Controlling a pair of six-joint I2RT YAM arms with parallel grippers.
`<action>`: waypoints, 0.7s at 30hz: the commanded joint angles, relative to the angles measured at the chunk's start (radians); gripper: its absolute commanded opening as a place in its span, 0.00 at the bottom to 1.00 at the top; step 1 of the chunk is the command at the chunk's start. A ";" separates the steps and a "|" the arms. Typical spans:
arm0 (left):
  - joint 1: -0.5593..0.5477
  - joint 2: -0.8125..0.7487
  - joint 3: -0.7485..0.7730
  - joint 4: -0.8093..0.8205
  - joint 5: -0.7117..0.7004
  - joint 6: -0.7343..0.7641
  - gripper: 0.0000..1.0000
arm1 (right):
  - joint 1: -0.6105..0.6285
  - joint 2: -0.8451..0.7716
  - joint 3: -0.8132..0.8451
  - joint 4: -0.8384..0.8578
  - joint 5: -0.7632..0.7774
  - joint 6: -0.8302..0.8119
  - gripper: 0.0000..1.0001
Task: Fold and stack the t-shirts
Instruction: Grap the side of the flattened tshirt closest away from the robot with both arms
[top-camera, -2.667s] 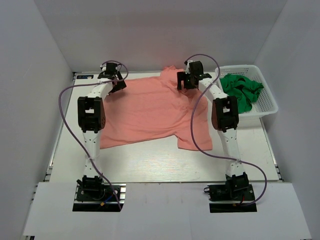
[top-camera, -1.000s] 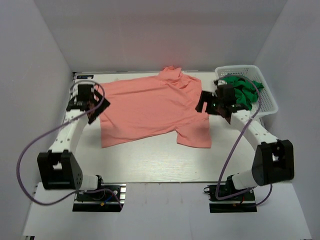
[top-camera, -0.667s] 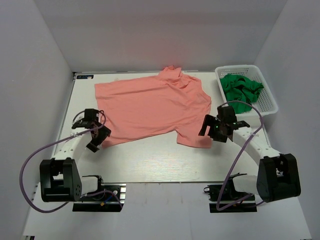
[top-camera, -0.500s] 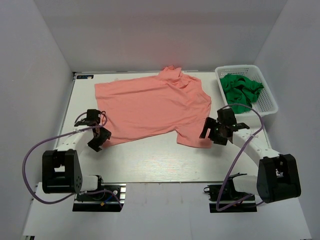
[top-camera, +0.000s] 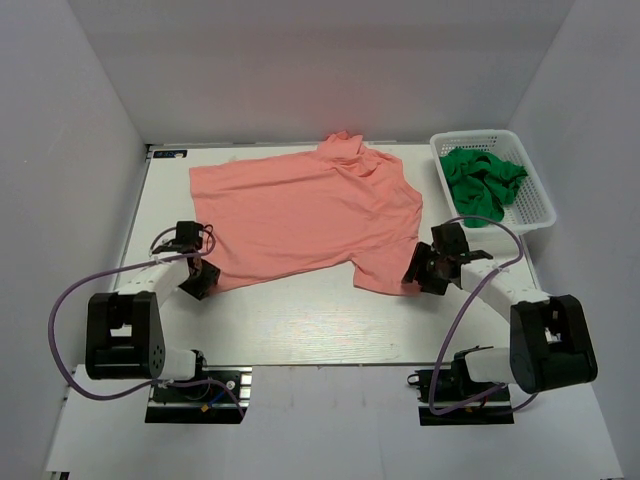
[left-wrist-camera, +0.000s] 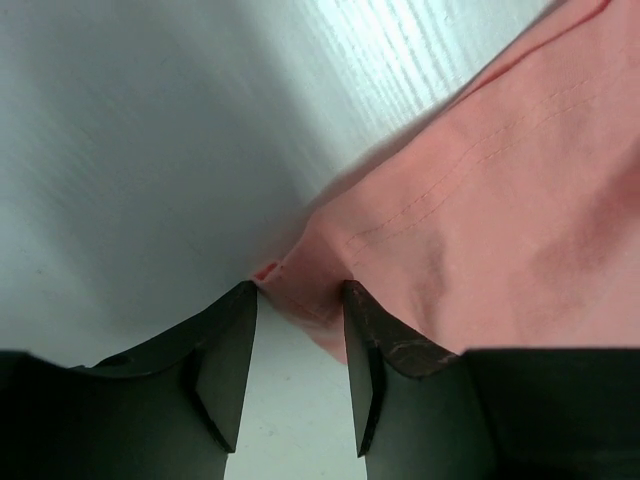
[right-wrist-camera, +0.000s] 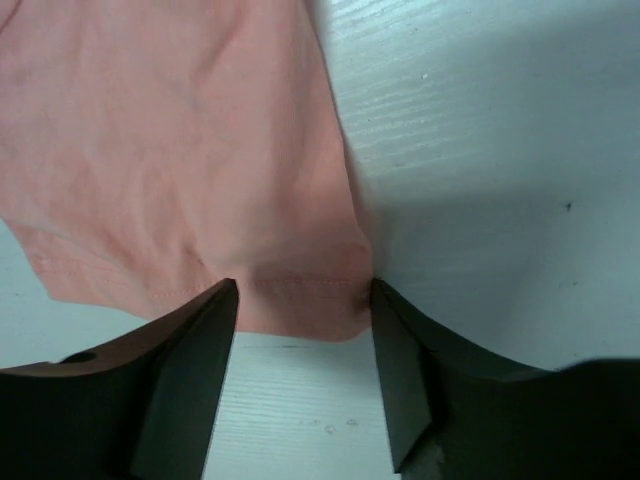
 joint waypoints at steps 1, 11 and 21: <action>0.004 0.073 -0.020 0.053 -0.004 -0.025 0.50 | -0.004 0.034 -0.025 0.016 0.001 0.024 0.59; 0.004 0.044 -0.020 -0.024 0.028 -0.036 0.00 | -0.004 -0.035 -0.017 -0.049 -0.051 0.018 0.00; -0.016 -0.225 -0.042 -0.289 0.048 -0.045 0.00 | -0.004 -0.339 0.012 -0.550 -0.079 0.036 0.00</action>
